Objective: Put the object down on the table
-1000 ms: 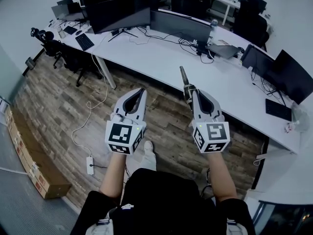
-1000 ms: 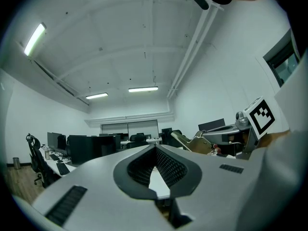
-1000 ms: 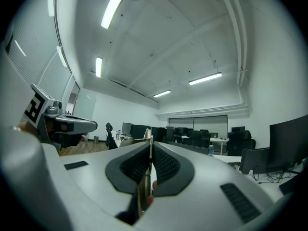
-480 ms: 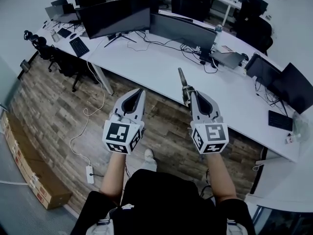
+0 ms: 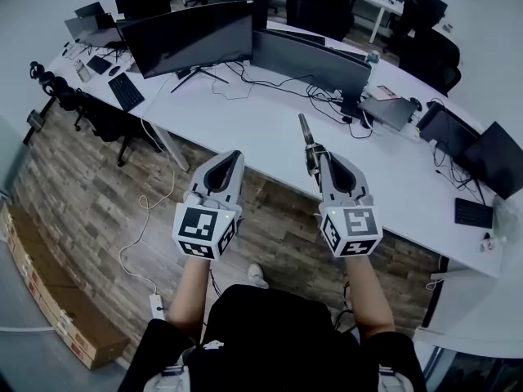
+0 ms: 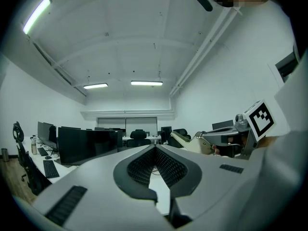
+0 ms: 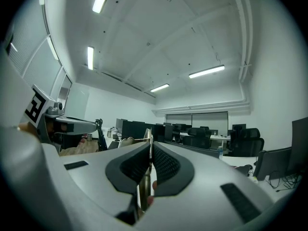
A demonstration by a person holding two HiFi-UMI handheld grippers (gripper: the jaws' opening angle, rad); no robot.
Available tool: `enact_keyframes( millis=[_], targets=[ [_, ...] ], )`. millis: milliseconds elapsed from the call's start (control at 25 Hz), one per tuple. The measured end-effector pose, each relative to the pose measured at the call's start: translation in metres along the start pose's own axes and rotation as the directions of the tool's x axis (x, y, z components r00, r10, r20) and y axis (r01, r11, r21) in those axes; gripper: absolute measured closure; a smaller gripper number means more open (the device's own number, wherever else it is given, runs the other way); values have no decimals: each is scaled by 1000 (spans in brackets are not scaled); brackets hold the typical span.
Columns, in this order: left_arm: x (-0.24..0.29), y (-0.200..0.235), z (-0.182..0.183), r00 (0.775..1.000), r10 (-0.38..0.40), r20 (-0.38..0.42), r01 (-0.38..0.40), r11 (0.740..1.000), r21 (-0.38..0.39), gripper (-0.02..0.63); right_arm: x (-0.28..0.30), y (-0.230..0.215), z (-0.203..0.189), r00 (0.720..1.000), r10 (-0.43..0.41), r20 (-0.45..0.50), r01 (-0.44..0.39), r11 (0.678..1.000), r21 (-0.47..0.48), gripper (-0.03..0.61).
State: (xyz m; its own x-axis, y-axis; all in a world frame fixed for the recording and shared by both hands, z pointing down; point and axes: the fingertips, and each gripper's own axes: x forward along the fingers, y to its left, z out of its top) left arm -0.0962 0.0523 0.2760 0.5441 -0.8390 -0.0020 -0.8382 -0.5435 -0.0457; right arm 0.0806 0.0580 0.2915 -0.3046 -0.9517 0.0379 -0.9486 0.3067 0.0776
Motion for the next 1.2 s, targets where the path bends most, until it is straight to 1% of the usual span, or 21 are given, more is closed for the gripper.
enact_keyframes(
  millis=[240,600,720,880,1200],
  targets=[
    [20,38,-8,1000,-15,-7,15,1000,4,600,42,15,1,1000,-1,0,1,1000,-9,552],
    [36,48,-11,998,-68,0,68,997,22,600,64,21,1,1000,-15,1,15,1000,-10,552],
    [43,48,-14,997,-77,1,77,997,13,600,70,18,-3,1000,-13,-1,13,1000,-8,552],
    [58,54,-16,997,-79,-2,79,997,20,600,85,11,-5,1000,-10,1,10,1000,-4,552],
    [113,81,-27,998,-53,-16,54,997,52,600,139,-17,-8,1000,4,9,-4,1000,4,552]
  ],
)
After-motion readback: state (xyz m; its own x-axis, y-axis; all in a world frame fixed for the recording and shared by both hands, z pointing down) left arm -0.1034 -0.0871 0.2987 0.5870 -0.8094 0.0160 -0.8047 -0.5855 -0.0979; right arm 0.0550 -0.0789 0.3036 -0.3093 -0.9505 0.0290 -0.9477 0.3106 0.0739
